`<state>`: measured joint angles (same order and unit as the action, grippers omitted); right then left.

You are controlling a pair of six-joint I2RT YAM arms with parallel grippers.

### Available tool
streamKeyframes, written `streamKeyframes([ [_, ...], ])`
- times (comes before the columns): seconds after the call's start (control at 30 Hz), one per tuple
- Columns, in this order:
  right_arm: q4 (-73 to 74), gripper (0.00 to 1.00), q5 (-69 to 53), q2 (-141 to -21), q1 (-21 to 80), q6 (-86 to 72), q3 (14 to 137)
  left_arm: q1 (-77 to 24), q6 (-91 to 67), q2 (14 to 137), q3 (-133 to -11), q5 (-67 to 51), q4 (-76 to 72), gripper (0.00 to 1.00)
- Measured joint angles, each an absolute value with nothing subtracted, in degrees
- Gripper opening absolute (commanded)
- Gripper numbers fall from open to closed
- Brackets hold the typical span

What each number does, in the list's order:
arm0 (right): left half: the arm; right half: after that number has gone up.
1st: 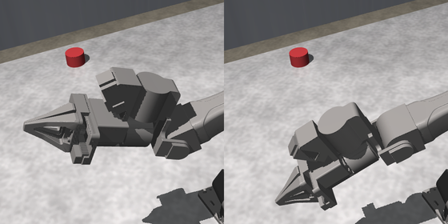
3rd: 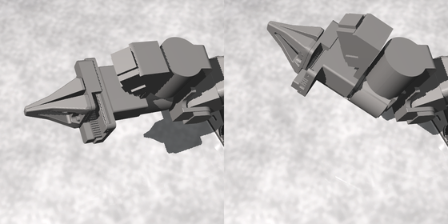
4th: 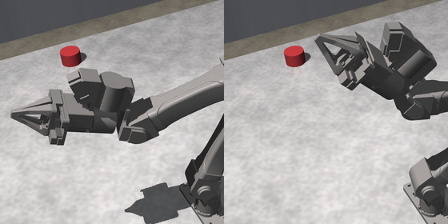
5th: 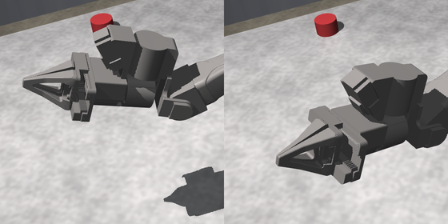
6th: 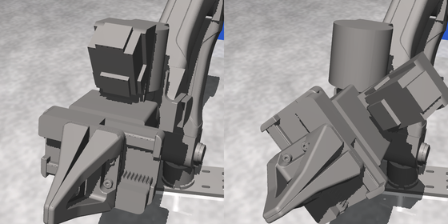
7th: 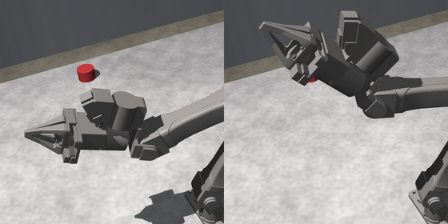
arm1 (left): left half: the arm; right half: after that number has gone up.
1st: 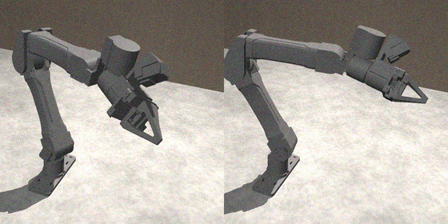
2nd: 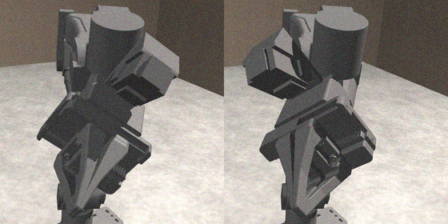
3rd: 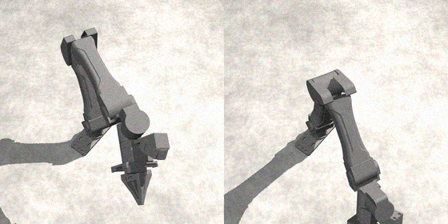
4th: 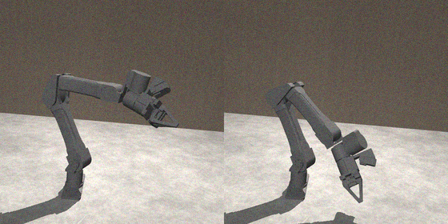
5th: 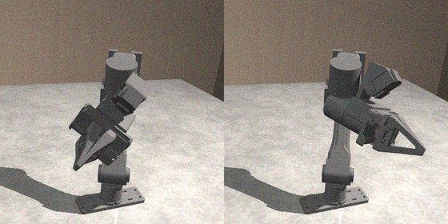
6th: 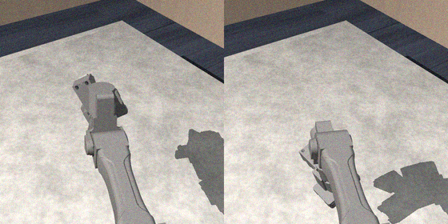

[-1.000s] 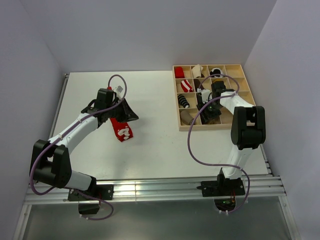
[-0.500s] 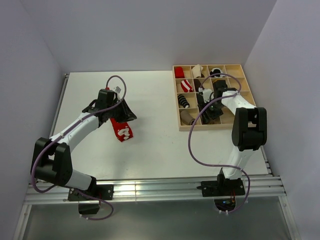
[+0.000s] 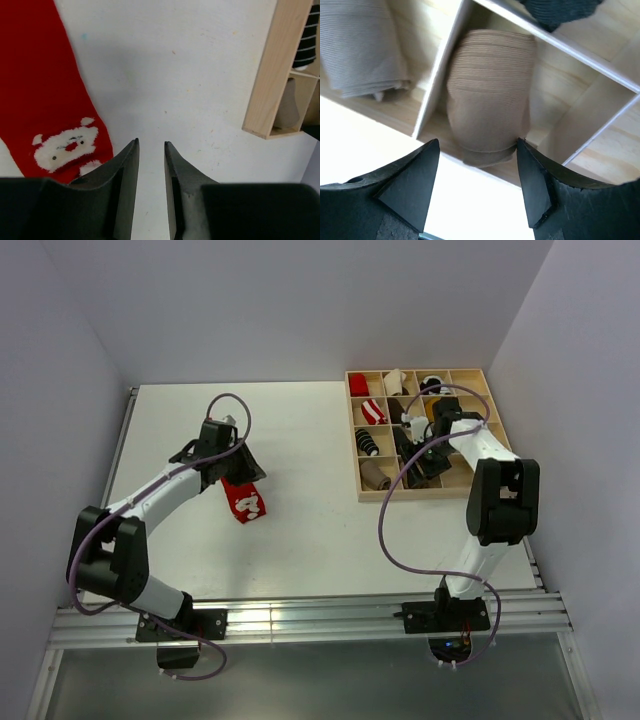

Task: Roll the socks
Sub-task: Move the sock to the center of the board.

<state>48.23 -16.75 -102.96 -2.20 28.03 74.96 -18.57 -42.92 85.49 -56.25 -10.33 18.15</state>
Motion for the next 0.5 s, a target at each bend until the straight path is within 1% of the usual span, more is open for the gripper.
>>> streamKeyframes([
  [0.27, 50.8, 0.71, -19.2, -99.9, -2.2, 29.4, 75.5, -18.5, -43.7, 86.8, -56.2, -3.8, 18.3, 0.28],
  [0.4, 51.7, 0.72, -20.0, -97.8, -2.2, 29.8, 76.2, -18.4, -44.3, 89.3, -56.2, -1.2, 18.5, 0.22],
  [0.5, 52.1, 0.72, -20.6, -96.6, -2.2, 30.2, 76.2, -18.4, -44.7, 92.1, -56.1, 1.3, 18.5, 0.21],
])
